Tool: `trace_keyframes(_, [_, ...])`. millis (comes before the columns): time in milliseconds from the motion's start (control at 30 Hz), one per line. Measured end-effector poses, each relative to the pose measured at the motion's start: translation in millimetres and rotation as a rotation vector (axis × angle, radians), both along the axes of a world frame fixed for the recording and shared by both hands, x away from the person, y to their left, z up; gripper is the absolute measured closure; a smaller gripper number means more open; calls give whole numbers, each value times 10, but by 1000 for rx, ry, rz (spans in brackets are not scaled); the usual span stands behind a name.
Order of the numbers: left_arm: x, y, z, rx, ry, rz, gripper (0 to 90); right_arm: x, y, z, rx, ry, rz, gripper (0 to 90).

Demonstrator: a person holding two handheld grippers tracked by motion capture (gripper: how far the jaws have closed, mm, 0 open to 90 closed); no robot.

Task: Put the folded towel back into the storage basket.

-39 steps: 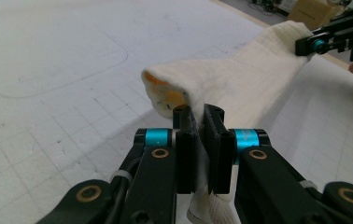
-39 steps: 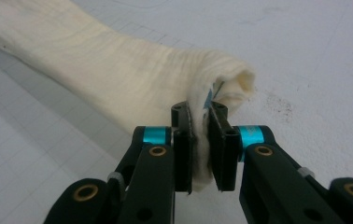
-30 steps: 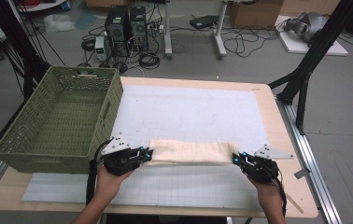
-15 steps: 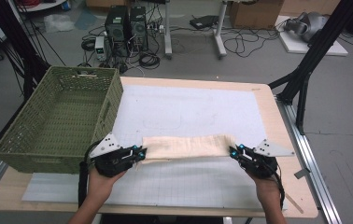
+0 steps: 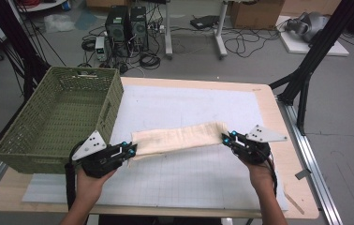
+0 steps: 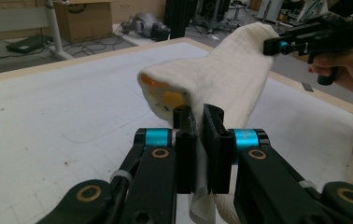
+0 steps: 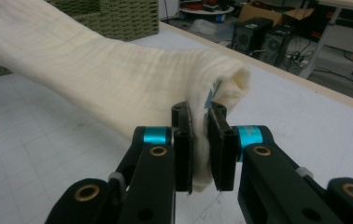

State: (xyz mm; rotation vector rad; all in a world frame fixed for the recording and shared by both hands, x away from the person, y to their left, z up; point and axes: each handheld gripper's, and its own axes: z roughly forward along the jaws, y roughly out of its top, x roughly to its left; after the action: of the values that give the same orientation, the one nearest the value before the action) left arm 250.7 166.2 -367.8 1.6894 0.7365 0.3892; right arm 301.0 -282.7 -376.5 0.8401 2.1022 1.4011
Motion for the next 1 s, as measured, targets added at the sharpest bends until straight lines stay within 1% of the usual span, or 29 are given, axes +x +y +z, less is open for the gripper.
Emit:
trace_keyframes(67, [-10,21,13,0,-5,5,838,54,41,52,-22,-9,1,814])
trace_keyframes(100, [-16,33,22,-1,-8,9,838,82,64,77,-24,-19,3,814])
trace_keyframes(200, [-32,83,59,-9,-21,23,838,151,131,152,-32,-23,13,814])
trace_keyframes(333, [-40,159,116,-19,-39,35,838,244,218,240,-37,-43,34,814])
trace_keyframes(400, [-45,193,142,-23,-49,42,838,298,273,271,-47,-36,37,814])
trace_keyframes(433, [-50,208,157,-22,-56,45,838,357,331,309,-56,-44,44,814])
trace_keyframes(467, [-55,222,173,-21,-61,51,838,357,331,309,-56,-44,44,814])
trace_keyframes(500, [-57,241,190,-17,-68,54,838,406,381,364,-54,-55,48,814])
trace_keyframes(533, [-59,258,208,-16,-76,61,838,406,381,364,-54,-55,48,814])
trace_keyframes(667, [-63,330,266,-12,-100,75,838,507,468,474,-27,-57,65,814])
trace_keyframes(733, [-62,366,282,-4,-110,83,838,562,521,528,-32,-62,73,814])
trace_keyframes(767, [-60,386,290,-3,-114,86,838,591,549,556,-36,-69,77,814])
trace_keyframes(800, [-61,409,298,-7,-117,89,839,651,615,615,-40,-75,85,814])
trace_keyframes(867, [-67,452,318,-7,-125,97,839,707,684,671,-39,-74,95,814])
trace_keyframes(933, [-77,487,337,-10,-133,109,839,733,715,694,-41,-82,98,814])
trace_keyframes(967, [-80,501,348,-12,-136,113,840,781,776,730,-30,-80,103,814])
trace_keyframes(1000, [-83,516,357,-9,-140,116,840,781,776,730,-30,-80,103,814])
